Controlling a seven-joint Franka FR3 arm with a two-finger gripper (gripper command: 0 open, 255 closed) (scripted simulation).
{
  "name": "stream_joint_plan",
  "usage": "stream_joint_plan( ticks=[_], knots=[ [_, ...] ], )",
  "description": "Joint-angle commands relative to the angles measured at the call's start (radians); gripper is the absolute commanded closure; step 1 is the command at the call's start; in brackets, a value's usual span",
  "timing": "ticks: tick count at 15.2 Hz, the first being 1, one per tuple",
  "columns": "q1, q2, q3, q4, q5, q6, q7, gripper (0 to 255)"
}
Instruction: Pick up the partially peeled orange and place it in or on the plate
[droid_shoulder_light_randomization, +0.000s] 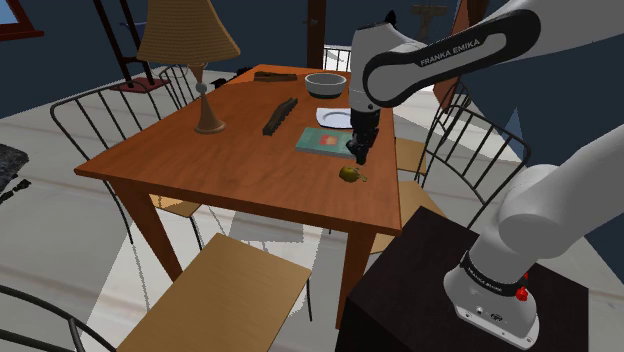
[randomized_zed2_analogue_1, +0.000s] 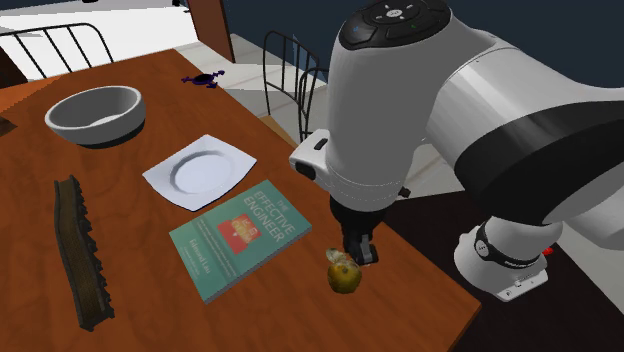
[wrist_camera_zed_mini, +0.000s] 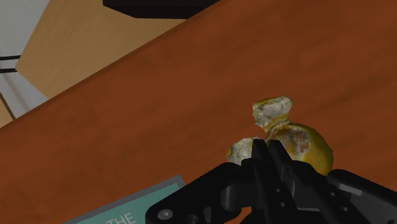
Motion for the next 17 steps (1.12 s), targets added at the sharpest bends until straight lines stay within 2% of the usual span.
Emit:
stream_joint_plan(
  ticks=[1, 5, 6, 10, 17],
  knots=[
    [0.000, 0.000, 0.000, 0.000, 0.000, 0.000, 0.000, 255],
    [0.000, 0.000, 0.000, 0.000, 0.000, 0.000, 0.000, 255],
    [0.000, 0.000, 0.000, 0.000, 0.000, 0.000, 0.000, 0],
    [0.045, 0.069, 0.101, 0.081, -0.080, -0.040, 0.041, 0],
    [0.037, 0.100, 0.097, 0.012, -0.094, 0.060, 0.049, 0]
  ],
)
